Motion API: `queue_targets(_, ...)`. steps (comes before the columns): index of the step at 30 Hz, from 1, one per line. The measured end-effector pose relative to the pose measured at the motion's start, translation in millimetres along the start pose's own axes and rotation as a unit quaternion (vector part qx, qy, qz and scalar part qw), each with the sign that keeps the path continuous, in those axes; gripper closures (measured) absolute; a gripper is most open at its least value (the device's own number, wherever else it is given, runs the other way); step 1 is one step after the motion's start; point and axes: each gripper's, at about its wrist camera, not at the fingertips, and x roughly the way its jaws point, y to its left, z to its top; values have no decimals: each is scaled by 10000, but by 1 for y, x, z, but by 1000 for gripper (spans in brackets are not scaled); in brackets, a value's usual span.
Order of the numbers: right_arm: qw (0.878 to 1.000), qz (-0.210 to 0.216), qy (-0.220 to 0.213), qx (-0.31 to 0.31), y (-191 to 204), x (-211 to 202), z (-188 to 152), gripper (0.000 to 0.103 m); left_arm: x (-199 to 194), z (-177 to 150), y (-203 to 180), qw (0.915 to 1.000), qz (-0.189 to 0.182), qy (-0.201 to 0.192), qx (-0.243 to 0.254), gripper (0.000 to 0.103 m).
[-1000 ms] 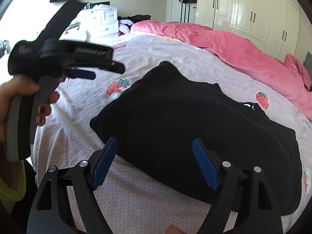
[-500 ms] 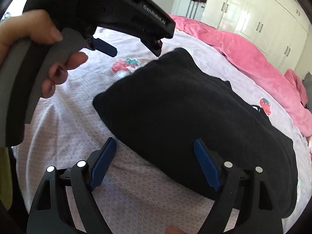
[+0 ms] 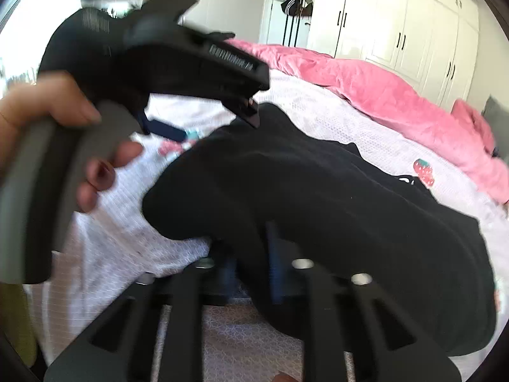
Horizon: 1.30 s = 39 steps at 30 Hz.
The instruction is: Fold small clothes
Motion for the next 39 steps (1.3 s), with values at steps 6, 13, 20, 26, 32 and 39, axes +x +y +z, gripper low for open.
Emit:
queue_targets(6,9968,224,-404,659,-32,-24,5,96,11,1,-8,9976,-582,308,-193,22)
queue_targets(13,9919,282,-610,1078,-55,-43,3,96,21,-12,-31,9913,-1115,569,-395,49)
queue_targets(20,9826,240,-891,1613,-80,-64,-15,97,8,-19,-76,9912,-1270,364,-97,68)
queue_targets(26,9740,80,-1131,1961,-103,-91,-25,97,-2,-28,-116,9896,-1398,252,233,70)
queue_targets(32,9633,-106,-1336,2324,-126,-111,-41,97,-4,-39,-159,9866,-1484,212,642,70)
queue_targets(39,9503,-273,-1400,2767,-157,-130,-64,97,9,-57,-203,9825,-1568,335,952,70)
